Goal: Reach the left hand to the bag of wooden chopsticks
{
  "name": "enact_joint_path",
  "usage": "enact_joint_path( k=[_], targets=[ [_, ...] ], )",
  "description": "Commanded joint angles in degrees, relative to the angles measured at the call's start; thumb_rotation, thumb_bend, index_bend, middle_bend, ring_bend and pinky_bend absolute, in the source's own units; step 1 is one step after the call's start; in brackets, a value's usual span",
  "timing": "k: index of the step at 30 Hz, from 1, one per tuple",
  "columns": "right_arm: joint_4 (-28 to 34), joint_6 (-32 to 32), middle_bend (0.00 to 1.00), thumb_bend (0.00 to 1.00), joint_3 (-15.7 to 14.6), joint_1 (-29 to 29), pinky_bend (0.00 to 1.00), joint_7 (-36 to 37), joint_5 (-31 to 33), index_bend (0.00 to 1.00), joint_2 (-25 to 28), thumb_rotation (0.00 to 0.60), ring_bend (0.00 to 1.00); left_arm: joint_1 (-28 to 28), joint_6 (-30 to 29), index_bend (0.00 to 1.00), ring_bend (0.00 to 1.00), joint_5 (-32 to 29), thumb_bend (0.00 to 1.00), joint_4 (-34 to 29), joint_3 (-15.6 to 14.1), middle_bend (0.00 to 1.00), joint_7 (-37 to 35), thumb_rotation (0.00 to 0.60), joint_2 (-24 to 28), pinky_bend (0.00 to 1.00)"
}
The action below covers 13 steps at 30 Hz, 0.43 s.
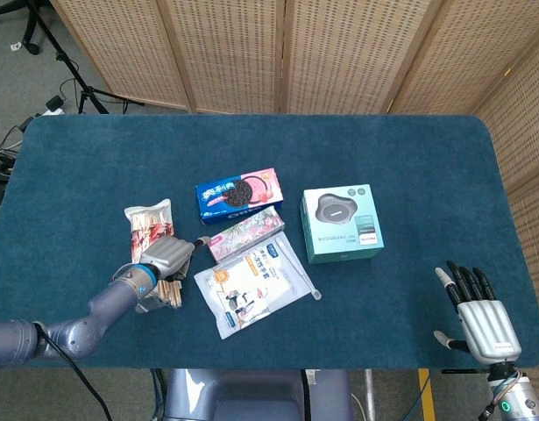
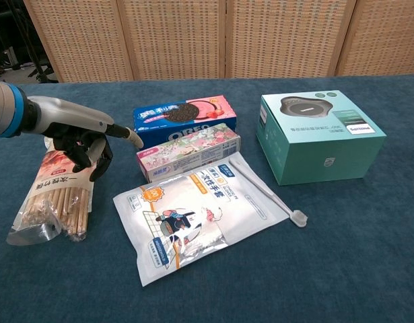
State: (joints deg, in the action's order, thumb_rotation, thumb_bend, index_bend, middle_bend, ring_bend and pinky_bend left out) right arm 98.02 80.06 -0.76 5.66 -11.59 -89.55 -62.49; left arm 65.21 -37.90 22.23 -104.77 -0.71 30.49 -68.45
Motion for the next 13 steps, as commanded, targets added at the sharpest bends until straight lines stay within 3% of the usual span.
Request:
enact_joint_path(
  k=[1, 13],
  targets=[
    [-0.05, 0.11, 0.0, 0.13, 0.04, -0.02, 0.0, 0.23, -0.03, 0.0, 0.07, 0.6, 0.0, 1.55, -0.71, 0.0, 0.63, -1.83, 1.0, 0.96, -1.32, 0.63, 0.32, 0.6, -1.41, 0.47],
    [-0.02, 0.16, 0.0, 0.13, -0.03, -0.04, 0.0, 0.31, -0.15, 0.0, 0.14, 0.6, 0.0, 3.5, -1.82, 0.0, 0.63, -3.08, 1.0, 1.99, -3.24, 0.63, -1.16, 0.6, -2.53, 0.47]
  ],
)
